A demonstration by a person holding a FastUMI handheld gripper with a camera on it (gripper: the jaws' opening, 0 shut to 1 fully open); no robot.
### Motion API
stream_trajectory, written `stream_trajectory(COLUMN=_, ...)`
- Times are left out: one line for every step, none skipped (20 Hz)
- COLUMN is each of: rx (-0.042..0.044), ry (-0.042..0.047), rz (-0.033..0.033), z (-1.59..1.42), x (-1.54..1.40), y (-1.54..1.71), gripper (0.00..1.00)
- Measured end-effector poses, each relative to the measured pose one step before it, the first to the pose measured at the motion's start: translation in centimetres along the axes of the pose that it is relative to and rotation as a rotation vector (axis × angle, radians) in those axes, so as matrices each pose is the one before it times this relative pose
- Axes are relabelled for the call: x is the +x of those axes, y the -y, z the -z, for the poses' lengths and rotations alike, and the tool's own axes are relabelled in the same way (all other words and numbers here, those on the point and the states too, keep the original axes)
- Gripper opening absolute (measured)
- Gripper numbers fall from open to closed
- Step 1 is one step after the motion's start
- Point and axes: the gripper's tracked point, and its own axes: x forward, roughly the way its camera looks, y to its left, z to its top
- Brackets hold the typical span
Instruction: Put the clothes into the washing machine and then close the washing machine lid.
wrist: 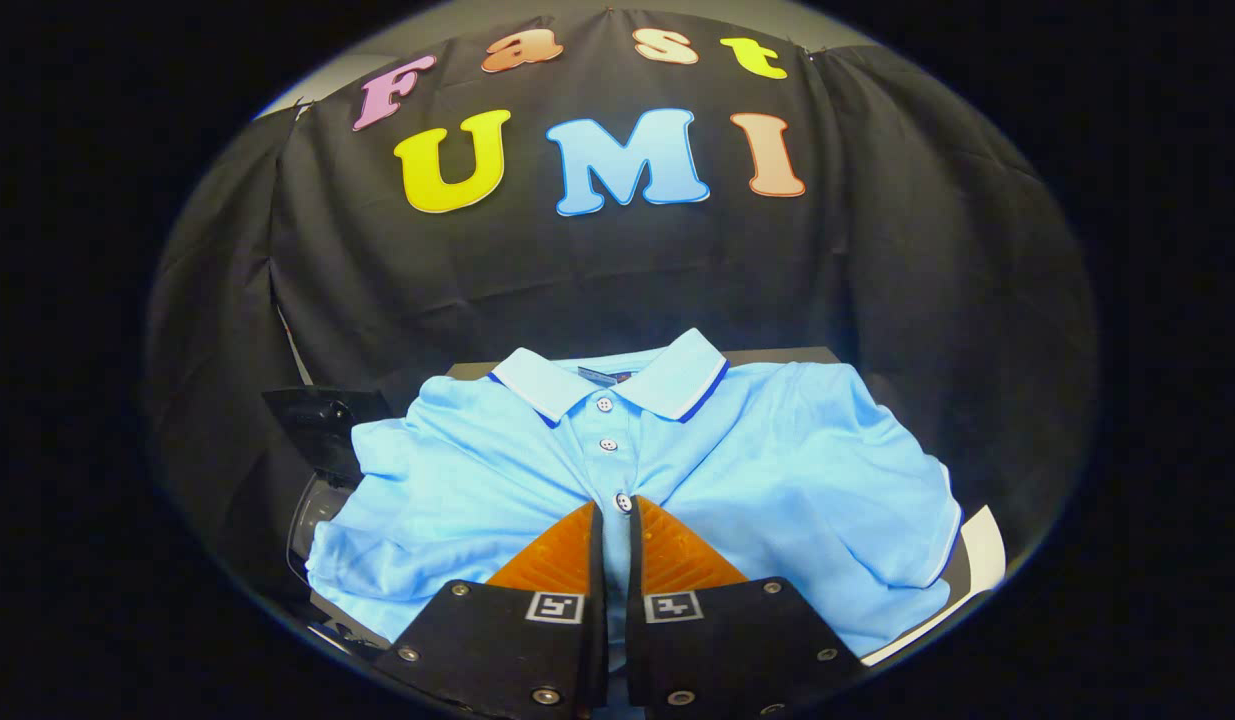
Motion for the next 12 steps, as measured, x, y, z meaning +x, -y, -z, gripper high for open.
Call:
stream_trajectory(rx=-0.01644, ry=0.00453, rz=0.01497, z=-0.043, x=-0.034, y=-0.016, gripper=0.03)
stream_trajectory(rx=-0.00850, ry=0.00690, rz=0.02459, z=-0.212, x=-0.114, y=0.007, gripper=0.02)
stream_trajectory(rx=-0.00876, ry=0.00727, rz=0.02328, z=0.067, x=-0.090, y=0.032, gripper=0.00)
stream_trajectory(rx=-0.00301, ry=0.01020, rz=0.01080, z=-0.166, x=-0.076, y=-0.175, gripper=0.00)
stream_trajectory(rx=0.00193, ry=0.00633, rz=0.00474, z=-0.112, x=-0.126, y=-0.155, gripper=0.00)
stream_trajectory(rx=0.01039, ry=0.01946, rz=0.00170, z=-0.581, x=-0.367, y=-0.087, gripper=0.00)
stream_trajectory(rx=0.02094, ry=0.02508, rz=0.00205, z=-0.781, x=-0.525, y=0.072, gripper=0.00)
stream_trajectory(rx=0.01974, ry=0.03580, rz=0.00429, z=-1.300, x=-0.538, y=-0.035, gripper=0.00)
stream_trajectory(rx=0.01015, ry=0.01616, rz=0.00847, z=-0.961, x=-0.346, y=0.059, gripper=0.00)
stream_trajectory(rx=-0.00751, ry=0.01365, rz=0.01631, z=-1.106, x=-0.288, y=-0.075, gripper=0.00)
stream_trajectory(rx=-0.01283, ry=0.01439, rz=0.01394, z=-0.928, x=-0.440, y=-0.304, gripper=0.00)
stream_trajectory(rx=-0.01214, ry=0.00930, rz=0.01104, z=-0.993, x=-0.375, y=-0.411, gripper=0.00)
